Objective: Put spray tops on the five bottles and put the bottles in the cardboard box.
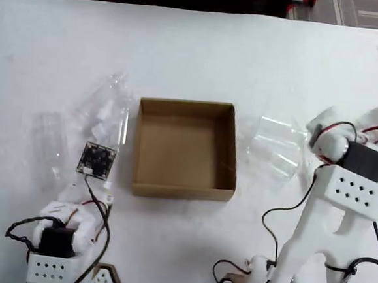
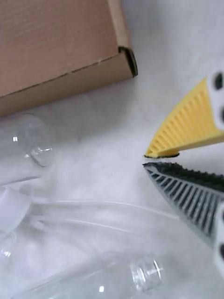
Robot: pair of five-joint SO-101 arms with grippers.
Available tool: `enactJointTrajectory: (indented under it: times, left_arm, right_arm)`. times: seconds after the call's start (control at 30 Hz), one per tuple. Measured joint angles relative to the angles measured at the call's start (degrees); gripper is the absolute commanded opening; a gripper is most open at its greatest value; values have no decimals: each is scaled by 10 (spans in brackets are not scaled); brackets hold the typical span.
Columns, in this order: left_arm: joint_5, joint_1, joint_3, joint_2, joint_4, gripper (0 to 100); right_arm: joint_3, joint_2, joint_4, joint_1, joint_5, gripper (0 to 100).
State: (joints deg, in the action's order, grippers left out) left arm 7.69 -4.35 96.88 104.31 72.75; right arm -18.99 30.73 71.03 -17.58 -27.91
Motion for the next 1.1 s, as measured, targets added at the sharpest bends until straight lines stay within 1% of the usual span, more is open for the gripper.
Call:
enactJointTrajectory:
  times: [0.17, 0.33, 0.43, 0.5, 0.57, 0.77, 0.87, 1.0, 1.1]
  left_arm:
    - [0, 0, 0, 0, 0, 24]
    - [0, 0, 0, 0, 0, 24]
    - [0, 0, 0, 0, 0, 24]
    - [0, 0, 0, 0, 0, 24]
    - [0, 0, 0, 0, 0, 24]
    - [0, 0, 0, 0, 0, 24]
    - [0, 0, 0, 0, 0, 24]
    - [0, 0, 0, 0, 0, 24]
    - [0, 0, 0, 0, 0, 24]
  right_arm:
    - [-9, -2, -18, -7, -22, 176]
    - [-13, -63, -39, 49, -25, 179]
    - [15, -134, -41, 69, -53, 229]
    - [47, -178, -41, 68, -89, 262]
    - [84, -212, -27, 62, -117, 272]
    - [167, -265, 47, 55, -135, 273]
    - [177, -268, 39, 43, -148, 273]
    - [178, -283, -6, 18, -207, 272]
    - [166, -307, -27, 11, -225, 272]
